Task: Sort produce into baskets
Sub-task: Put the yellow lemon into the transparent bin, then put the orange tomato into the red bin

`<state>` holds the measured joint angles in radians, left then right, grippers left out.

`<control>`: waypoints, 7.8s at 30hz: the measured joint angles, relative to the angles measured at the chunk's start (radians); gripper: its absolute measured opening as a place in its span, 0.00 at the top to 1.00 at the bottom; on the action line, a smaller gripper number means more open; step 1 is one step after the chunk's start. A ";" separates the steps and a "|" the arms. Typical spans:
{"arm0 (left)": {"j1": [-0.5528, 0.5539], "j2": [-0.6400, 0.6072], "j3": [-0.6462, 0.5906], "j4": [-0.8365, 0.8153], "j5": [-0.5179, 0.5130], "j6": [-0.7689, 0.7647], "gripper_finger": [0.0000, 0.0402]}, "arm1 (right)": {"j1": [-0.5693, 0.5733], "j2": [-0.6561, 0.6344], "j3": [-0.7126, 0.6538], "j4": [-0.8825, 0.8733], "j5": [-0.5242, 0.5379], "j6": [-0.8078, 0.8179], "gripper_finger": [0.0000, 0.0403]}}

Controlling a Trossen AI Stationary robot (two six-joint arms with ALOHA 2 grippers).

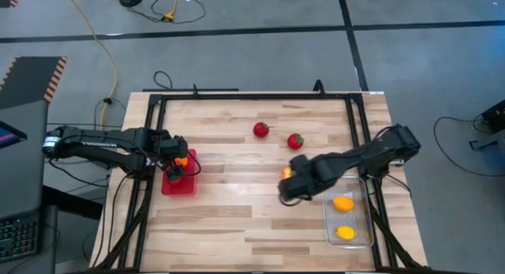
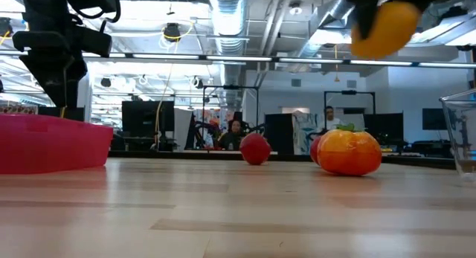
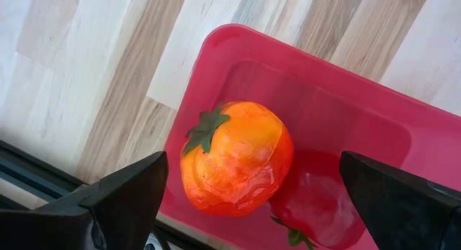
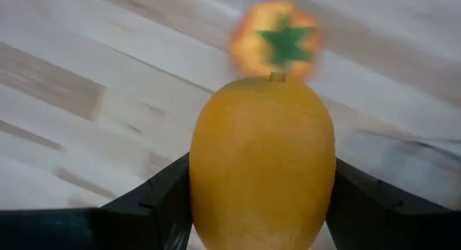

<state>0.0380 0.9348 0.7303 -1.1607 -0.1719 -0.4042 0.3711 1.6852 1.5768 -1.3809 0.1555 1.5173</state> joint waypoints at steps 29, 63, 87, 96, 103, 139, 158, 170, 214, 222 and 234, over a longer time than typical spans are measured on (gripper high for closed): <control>0.000 0.000 0.000 0.001 0.000 0.000 0.01 | 0.353 -0.092 -0.161 -0.173 -0.270 -0.046 0.27; 0.000 0.000 0.000 0.002 0.000 0.000 0.01 | 0.239 -0.131 -0.083 -0.159 -0.298 -0.087 0.08; 0.000 0.000 0.000 0.009 0.000 0.000 0.01 | -0.066 -0.062 -0.043 0.455 -0.047 -0.714 0.08; 0.000 0.000 0.000 0.010 0.000 0.000 0.01 | -0.105 0.071 -0.043 0.256 -0.043 -0.817 0.08; 0.000 0.000 0.000 0.016 0.000 -0.001 0.01 | -0.176 0.204 -0.044 0.088 -0.038 -0.882 0.09; 0.000 0.000 0.000 0.037 0.002 -0.003 0.01 | -0.267 0.385 -0.041 0.017 -0.078 -1.074 0.25; 0.000 0.000 0.000 0.137 0.009 0.055 0.01 | -0.267 0.393 0.103 0.147 -0.121 -1.073 0.26; 0.000 0.000 0.000 0.321 0.059 0.143 0.01 | -0.268 0.391 0.105 0.385 -0.131 -1.073 0.26; -0.295 0.001 0.000 0.703 0.097 0.725 0.01 | -0.295 0.388 0.105 1.175 -0.366 -1.077 0.26; -0.310 0.001 0.000 0.703 0.116 0.724 0.01 | -0.295 0.388 0.105 1.253 -0.410 -1.048 0.26; -0.310 0.000 0.000 0.702 0.144 0.723 0.02 | -0.295 0.388 0.105 1.357 -0.420 -1.043 0.26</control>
<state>-0.2722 0.9352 0.7300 -0.4582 -0.0276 0.3187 0.0757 2.0735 1.6821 -0.0239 -0.2642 0.4740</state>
